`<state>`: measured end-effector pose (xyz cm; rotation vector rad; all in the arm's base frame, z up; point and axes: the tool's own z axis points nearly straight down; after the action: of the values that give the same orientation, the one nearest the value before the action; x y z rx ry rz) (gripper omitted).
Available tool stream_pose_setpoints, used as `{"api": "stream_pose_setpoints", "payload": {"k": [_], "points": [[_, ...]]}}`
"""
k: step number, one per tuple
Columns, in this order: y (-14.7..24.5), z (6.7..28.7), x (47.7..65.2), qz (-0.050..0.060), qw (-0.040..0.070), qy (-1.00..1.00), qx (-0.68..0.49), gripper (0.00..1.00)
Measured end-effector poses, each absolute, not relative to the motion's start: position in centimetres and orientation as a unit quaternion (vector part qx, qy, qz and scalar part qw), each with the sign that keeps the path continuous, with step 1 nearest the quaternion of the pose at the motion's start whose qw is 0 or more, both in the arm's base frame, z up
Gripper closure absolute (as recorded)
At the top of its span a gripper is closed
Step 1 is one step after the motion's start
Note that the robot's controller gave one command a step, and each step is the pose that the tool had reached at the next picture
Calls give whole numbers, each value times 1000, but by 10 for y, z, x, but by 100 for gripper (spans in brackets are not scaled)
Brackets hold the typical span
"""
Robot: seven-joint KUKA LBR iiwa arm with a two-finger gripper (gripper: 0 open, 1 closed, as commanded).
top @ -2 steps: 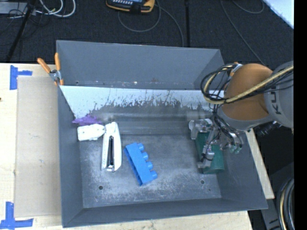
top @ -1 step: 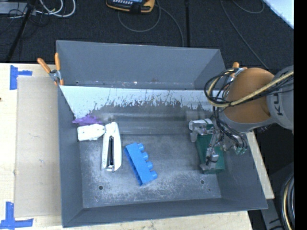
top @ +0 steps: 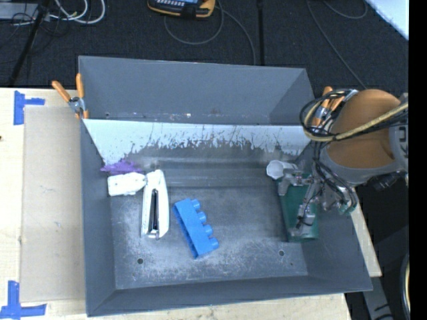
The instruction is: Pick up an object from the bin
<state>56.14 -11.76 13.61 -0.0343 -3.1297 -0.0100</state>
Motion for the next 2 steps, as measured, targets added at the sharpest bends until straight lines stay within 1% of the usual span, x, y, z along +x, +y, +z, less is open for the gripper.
{"api": "stream_pose_setpoints", "payload": {"k": [1, 2], "points": [[-133, 134, 566, 1, -7, -1000, 22, 0], [-155, 87, 590, -3, -4, -999, 34, 0]]}}
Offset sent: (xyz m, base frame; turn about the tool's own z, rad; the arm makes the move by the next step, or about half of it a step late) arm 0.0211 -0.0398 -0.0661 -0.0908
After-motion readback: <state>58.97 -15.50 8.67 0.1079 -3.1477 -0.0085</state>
